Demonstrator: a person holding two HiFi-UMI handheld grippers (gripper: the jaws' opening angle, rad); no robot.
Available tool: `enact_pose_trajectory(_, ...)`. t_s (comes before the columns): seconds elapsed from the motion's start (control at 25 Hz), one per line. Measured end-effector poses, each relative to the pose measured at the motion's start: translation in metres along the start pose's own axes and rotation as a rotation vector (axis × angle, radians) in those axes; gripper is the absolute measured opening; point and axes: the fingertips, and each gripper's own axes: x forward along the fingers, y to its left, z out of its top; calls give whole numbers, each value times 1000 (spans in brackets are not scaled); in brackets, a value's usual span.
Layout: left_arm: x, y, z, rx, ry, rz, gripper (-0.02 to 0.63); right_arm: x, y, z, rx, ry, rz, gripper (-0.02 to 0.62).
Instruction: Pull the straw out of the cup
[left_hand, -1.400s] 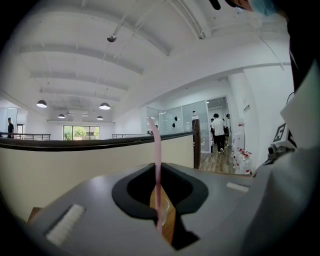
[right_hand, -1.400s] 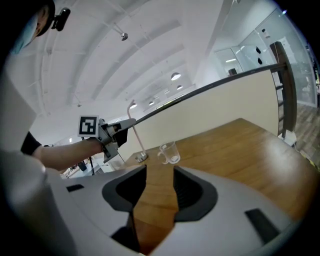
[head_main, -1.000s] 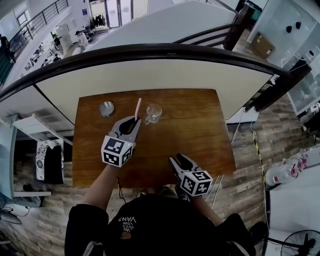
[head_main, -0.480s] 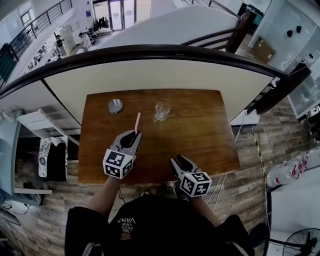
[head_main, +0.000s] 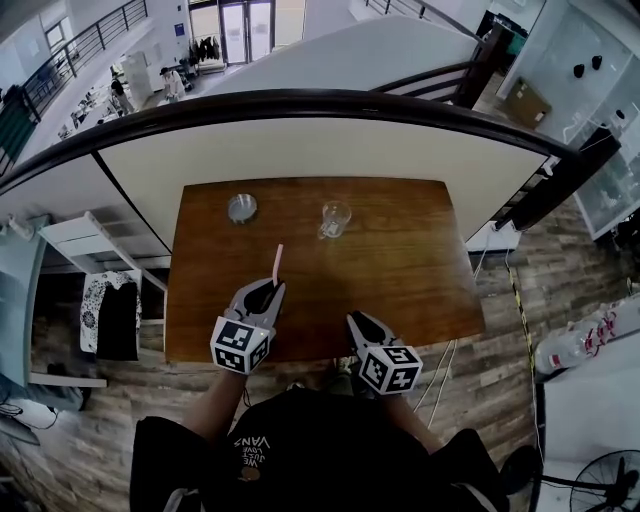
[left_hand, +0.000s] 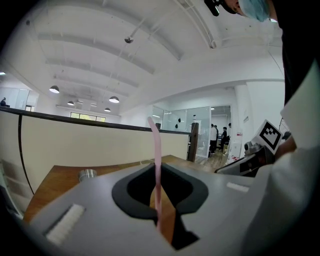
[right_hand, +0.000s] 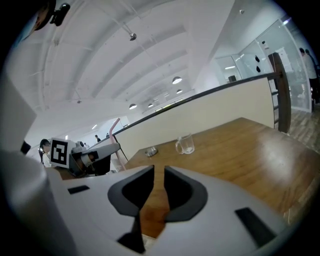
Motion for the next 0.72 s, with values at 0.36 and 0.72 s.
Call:
enact_pose_trajectory(0.36,-33,-2,-9,-27,5,19,41,-5,13,-9,-7,-3,-9,41)
enact_pose_trajectory(0.72,-53,-14,-7,13,6,16,41,-5,17,-13,-38,8,-17,27)
